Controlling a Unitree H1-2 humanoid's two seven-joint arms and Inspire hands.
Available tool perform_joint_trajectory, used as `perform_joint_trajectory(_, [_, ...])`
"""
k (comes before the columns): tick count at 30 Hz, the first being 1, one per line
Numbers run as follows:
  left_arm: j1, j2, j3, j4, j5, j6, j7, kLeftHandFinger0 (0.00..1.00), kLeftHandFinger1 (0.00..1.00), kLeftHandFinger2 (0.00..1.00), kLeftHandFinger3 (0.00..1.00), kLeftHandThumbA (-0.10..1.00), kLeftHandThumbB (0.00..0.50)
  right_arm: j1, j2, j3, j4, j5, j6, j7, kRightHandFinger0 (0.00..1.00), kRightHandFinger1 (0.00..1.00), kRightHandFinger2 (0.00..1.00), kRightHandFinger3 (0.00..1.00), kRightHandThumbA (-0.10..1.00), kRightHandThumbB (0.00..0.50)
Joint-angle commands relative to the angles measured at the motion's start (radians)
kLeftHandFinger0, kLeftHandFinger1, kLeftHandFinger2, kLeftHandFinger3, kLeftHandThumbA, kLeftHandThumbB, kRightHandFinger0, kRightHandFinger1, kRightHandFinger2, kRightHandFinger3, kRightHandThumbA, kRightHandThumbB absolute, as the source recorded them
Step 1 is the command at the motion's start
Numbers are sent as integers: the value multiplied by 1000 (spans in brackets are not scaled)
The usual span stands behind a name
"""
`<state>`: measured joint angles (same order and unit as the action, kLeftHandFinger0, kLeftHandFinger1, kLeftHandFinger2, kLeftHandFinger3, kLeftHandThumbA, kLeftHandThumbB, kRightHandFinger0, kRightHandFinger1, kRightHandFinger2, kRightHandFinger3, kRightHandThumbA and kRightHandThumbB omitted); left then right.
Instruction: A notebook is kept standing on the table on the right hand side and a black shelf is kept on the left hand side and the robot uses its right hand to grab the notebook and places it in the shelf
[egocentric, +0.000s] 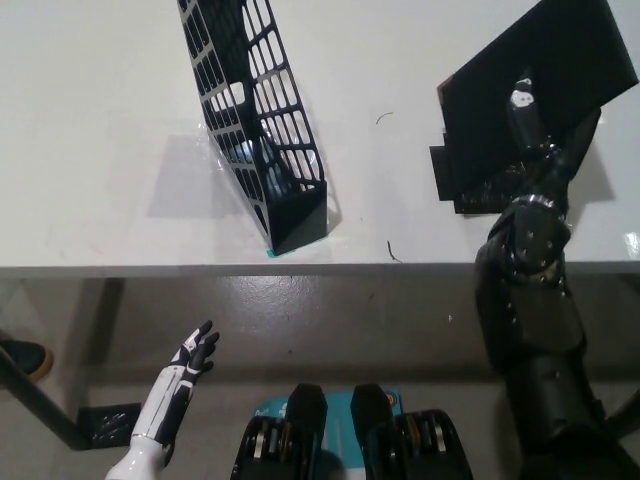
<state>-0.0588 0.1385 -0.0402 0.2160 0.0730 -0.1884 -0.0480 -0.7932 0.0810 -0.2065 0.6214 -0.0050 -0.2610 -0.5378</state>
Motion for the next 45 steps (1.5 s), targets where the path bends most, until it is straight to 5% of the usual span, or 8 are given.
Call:
perform_joint_trajectory(1, [-19, 19, 9, -17, 12, -16, 3, 1000, 1000, 1000, 1000, 1000, 156, -153, 48, 242, -587, -375, 75, 93, 0, 172, 641, 776, -100, 101])
perform_joint_trajectory(11, [-26, 21, 8, -11, 9, -24, -1, 1000, 1000, 1000, 1000, 1000, 146, -184, 82, 329, -565, -402, 90, 70, 0, 223, 682, 784, -100, 97])
perform_joint_trajectory(14, [-26, 21, 8, -11, 11, -20, 1, 1000, 1000, 1000, 1000, 1000, 156, -197, 88, 359, -568, -395, 92, 77, 0, 169, 616, 777, -100, 87])
perform_joint_trajectory(34, [-5, 17, -1, -12, 2, -27, -11, 1000, 1000, 1000, 1000, 1000, 144, -251, 90, 408, -312, -513, 36, -4, 0, 125, 663, 831, -100, 90])
perform_joint_trajectory(41, [-5, 23, -4, 6, -2, -55, -18, 1000, 1000, 1000, 1000, 1000, 111, -263, 94, 403, -169, -513, -18, -39, 0, 115, 634, 765, -100, 88])
perform_joint_trajectory(45, [-5, 17, -3, 1, -23, -27, -30, 1000, 1000, 1000, 1000, 1000, 138, -296, 106, 400, -64, -512, -25, -65, 0, 82, 589, 794, -100, 99])
